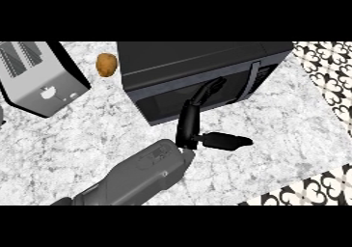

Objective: Pick up the milk, place it into the microwave and close the microwave

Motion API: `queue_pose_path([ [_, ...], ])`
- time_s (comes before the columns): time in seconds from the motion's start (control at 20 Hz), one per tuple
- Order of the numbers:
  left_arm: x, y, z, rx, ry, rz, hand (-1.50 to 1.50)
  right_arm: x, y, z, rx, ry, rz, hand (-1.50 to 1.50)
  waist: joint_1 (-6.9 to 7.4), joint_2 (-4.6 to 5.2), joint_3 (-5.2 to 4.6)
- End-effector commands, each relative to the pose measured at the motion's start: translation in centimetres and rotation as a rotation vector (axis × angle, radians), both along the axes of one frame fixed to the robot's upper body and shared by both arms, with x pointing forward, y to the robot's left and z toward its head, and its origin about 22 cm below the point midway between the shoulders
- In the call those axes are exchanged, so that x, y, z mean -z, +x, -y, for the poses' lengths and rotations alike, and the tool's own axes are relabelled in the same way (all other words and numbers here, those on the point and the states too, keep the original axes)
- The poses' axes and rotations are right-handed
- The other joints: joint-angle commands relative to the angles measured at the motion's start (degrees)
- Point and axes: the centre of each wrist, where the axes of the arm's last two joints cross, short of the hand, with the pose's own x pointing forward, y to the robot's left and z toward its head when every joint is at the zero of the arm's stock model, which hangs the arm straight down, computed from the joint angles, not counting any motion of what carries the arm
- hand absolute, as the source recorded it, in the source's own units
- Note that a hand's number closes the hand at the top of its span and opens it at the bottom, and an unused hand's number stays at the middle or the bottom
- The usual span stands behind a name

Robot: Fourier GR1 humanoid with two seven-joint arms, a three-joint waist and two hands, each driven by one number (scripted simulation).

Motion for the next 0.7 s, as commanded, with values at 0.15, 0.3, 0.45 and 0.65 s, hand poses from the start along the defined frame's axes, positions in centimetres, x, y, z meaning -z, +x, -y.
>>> queue_pose_path([
  [0.15,-0.8,1.9,-0.3,-0.063,-0.005,-0.009,-1.5,1.3,0.9,0.3,-0.079,0.119,-0.087,-1.5,-0.69,0.46,-0.12],
  [0.3,-0.8,2.2,-0.4,-0.071,-0.002,0.007,-1.5,1.5,1.2,0.8,-0.086,0.137,-0.103,-1.5,-0.85,0.59,-0.05],
  [0.45,-0.3,2.1,-0.6,-0.078,-0.008,0.001,-1.5,1.1,1.6,1.4,-0.095,0.144,-0.113,-1.5,-0.97,0.71,-0.11],
  [0.65,-0.3,2.2,-0.6,-0.078,-0.008,0.005,-1.5,0.9,2.0,2.1,-0.116,0.16,-0.119,-1.5,-1.59,0.51,0.0],
])
